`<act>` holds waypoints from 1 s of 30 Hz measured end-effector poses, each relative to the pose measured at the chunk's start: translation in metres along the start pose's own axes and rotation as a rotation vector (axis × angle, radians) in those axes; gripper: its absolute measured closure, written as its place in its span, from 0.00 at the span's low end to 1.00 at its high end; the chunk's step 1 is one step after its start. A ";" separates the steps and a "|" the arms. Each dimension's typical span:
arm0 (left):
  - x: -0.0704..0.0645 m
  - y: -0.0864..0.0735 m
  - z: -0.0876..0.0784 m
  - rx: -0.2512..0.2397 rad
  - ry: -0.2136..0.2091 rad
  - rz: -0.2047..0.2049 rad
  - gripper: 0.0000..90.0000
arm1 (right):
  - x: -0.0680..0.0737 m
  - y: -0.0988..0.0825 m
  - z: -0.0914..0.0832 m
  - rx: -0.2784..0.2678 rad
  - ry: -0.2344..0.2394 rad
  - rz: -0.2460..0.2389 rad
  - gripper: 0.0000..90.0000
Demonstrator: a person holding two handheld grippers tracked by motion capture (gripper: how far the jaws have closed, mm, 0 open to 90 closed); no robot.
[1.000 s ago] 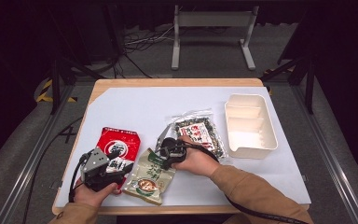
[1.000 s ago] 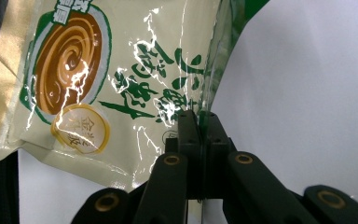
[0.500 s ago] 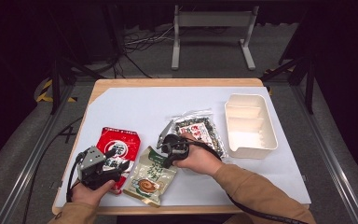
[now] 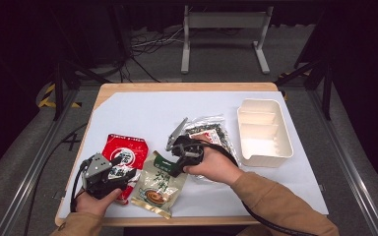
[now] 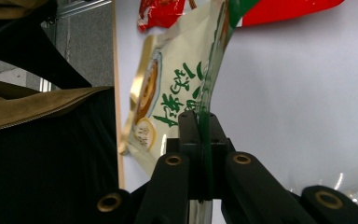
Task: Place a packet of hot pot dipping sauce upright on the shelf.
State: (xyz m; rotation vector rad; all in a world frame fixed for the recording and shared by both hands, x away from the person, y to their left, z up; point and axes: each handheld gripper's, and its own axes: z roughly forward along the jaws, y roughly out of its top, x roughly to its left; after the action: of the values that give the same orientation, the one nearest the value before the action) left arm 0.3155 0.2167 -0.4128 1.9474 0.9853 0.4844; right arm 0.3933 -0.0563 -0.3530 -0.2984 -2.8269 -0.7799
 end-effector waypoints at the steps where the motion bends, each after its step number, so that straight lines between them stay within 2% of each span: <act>1: 0.000 0.000 0.000 0.000 0.001 -0.006 0.35 | 0.002 0.001 -0.003 0.001 -0.005 -0.009 0.99; 8: 0.001 0.000 0.001 0.001 0.000 -0.009 0.35 | 0.013 0.005 -0.018 -0.011 -0.024 -0.037 0.99; 18: 0.002 0.001 0.002 0.008 0.001 -0.014 0.36 | 0.027 0.013 -0.039 0.006 -0.088 -0.065 0.99; 26: 0.003 0.000 0.003 0.012 0.001 -0.015 0.35 | 0.037 0.017 -0.056 0.024 -0.175 -0.086 0.99; 30: 0.003 0.000 0.003 0.013 0.001 -0.016 0.35 | 0.040 0.019 -0.066 0.032 -0.198 -0.095 0.99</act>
State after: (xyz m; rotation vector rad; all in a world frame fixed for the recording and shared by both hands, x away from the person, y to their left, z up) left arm 0.3193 0.2174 -0.4141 1.9496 1.0067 0.4707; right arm 0.3682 -0.0688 -0.2787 -0.2513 -3.0559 -0.7616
